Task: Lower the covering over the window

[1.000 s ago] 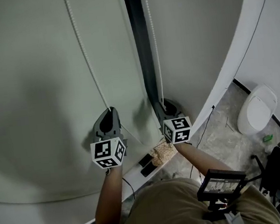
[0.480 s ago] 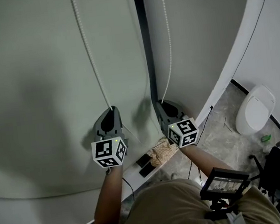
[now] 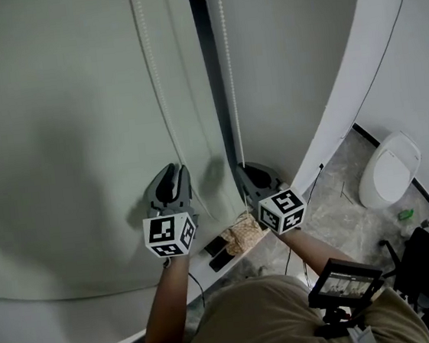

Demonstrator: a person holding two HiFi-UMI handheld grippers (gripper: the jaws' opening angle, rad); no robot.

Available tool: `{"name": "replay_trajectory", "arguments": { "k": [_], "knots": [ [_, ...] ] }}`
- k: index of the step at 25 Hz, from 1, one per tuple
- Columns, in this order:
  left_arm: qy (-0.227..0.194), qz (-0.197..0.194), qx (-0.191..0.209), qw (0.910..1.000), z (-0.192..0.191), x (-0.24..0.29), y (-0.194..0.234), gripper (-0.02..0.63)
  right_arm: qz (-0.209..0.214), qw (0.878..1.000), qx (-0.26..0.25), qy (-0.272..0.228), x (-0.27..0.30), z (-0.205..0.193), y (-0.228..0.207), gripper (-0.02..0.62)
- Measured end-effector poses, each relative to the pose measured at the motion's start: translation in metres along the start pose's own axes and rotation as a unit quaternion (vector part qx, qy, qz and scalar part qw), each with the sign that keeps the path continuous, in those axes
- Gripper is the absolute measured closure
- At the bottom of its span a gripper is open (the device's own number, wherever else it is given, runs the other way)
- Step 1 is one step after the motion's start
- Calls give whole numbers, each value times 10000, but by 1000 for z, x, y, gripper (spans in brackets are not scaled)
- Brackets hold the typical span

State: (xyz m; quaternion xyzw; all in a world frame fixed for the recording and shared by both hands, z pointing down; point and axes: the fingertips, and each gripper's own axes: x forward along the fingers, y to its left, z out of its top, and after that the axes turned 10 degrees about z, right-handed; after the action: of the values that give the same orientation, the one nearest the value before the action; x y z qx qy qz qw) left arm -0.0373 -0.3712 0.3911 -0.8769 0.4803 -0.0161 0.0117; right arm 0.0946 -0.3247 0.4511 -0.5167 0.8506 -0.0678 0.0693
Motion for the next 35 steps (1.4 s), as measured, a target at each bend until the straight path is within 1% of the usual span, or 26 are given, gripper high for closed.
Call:
{"name": "replay_trajectory", "arguments": {
  "k": [2, 4, 5, 6, 9, 10, 11, 13, 15, 16, 22, 25, 28, 30, 33, 35],
  "knots": [
    [-83, -7, 18, 10000, -3, -5, -3, 483, 131, 9999, -82, 63, 0, -8, 10, 577],
    [-242, -49, -11, 9997, 0, -12, -7, 477, 256, 9995, -135, 130, 2, -16, 20, 577],
    [-340, -126, -35, 9993, 6, -16, -17, 477, 309, 9993, -137, 144, -3, -17, 22, 577],
    [-432, -250, -61, 9987, 15, -21, -38, 477, 358, 9992, -127, 142, -16, -15, 21, 577],
    [-602, -807, -190, 9947, 52, -39, -138, 477, 514, 9986, -76, 88, -81, 9, 7, 577],
    [-617, -1011, -252, 9926, 59, -42, -162, 477, 570, 9983, -68, 76, -94, 13, 6, 577],
    [-614, -1207, -316, 9903, 62, -45, -177, 477, 628, 9980, -63, 74, -99, 13, 8, 577],
    [-581, -1530, -436, 9856, 58, -47, -193, 477, 748, 9971, -48, 96, -98, 6, 15, 577],
    [-579, -1728, -555, 9817, 52, -49, -202, 474, 871, 9961, -17, 132, -96, -2, 21, 578],
    [-581, -1767, -617, 9806, 49, -49, -205, 474, 928, 9956, -4, 153, -96, -5, 24, 578],
    [-560, -1589, -804, 9824, 40, -45, -201, 474, 1246, 9917, 122, 296, -96, -17, 38, 580],
    [-611, -1540, -805, 9829, 39, -41, -197, 477, 1404, 9894, 30, 366, -90, -19, 44, 580],
    [-508, -1476, -719, 9851, 29, -42, -193, 508, 1622, 9857, -5, 461, -85, -26, 59, 580],
    [-405, -1383, -638, 9875, 19, -45, -190, 546, 1761, 9831, 75, 493, -84, -31, 72, 580],
    [-371, -1250, -661, 9893, 11, -52, -183, 569, 1902, 9803, 156, 503, -82, -34, 86, 580],
    [-398, -1205, -666, 9897, 7, -57, -181, 569, 1931, 9797, 176, 509, -82, -37, 89, 581]
  ]
}}
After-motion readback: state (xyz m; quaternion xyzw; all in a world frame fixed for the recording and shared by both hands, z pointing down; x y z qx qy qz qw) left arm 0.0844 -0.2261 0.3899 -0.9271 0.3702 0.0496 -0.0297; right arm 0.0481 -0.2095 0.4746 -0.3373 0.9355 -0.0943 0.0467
